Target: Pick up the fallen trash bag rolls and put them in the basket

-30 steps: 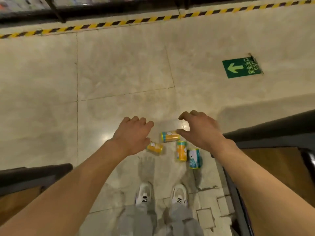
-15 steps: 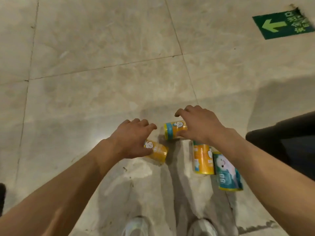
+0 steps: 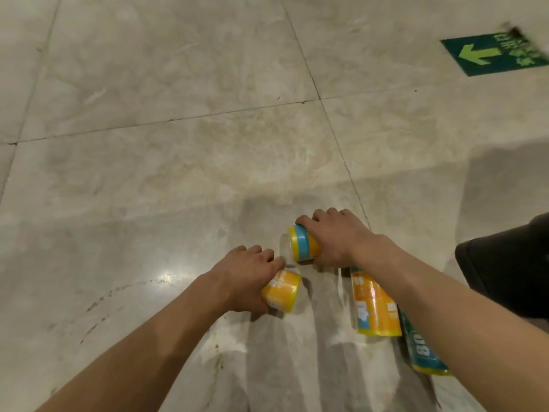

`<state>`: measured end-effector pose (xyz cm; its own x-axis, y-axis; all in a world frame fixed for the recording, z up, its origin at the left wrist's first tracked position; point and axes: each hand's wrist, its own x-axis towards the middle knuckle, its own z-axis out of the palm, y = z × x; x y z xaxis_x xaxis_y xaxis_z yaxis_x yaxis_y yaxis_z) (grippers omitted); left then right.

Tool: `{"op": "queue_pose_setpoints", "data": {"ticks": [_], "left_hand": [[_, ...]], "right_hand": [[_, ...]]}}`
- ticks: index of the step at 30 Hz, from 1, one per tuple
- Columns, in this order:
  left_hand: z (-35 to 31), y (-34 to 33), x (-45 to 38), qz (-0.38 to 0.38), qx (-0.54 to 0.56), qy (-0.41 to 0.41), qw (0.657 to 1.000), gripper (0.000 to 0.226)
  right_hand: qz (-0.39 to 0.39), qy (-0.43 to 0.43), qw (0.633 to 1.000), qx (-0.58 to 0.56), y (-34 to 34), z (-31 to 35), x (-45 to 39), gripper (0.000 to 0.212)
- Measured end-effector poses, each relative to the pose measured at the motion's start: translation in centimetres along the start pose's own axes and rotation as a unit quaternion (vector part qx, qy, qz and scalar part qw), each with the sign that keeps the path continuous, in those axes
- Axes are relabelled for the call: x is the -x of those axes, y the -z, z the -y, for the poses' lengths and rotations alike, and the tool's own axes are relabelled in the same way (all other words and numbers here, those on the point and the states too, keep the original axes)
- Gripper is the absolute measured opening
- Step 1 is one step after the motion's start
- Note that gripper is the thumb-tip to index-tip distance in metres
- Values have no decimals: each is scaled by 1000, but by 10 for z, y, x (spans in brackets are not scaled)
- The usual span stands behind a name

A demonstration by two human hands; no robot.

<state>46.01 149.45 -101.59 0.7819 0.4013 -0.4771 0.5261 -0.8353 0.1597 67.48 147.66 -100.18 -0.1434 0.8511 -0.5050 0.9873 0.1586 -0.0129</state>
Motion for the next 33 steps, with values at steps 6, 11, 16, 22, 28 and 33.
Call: {"op": "queue_pose_setpoints", "data": {"ticks": [6,11,16,22,28,33], "left_hand": [[9,12,6,-9,52,39,998,78],[22,34,15,-38,20,48,998,77],[25,89,51,-64,-14,81,995,71],[-9,230,153,-90,79,151,981,68],[-69,462,295,-172,200,175,949,63],[-143,658,414,-283,367,192,865,63]], "right_hand": [[-18,-4,1000,-10,1,-1,2,81],[-42,-13,999,-13,14,-4,14,84],[-73,-29,996,-40,73,-6,52,85],[-104,-48,982,-152,211,9,159,83],[-159,-67,928,-330,427,21,325,82],[-237,-40,831,-501,607,25,467,71]]}}
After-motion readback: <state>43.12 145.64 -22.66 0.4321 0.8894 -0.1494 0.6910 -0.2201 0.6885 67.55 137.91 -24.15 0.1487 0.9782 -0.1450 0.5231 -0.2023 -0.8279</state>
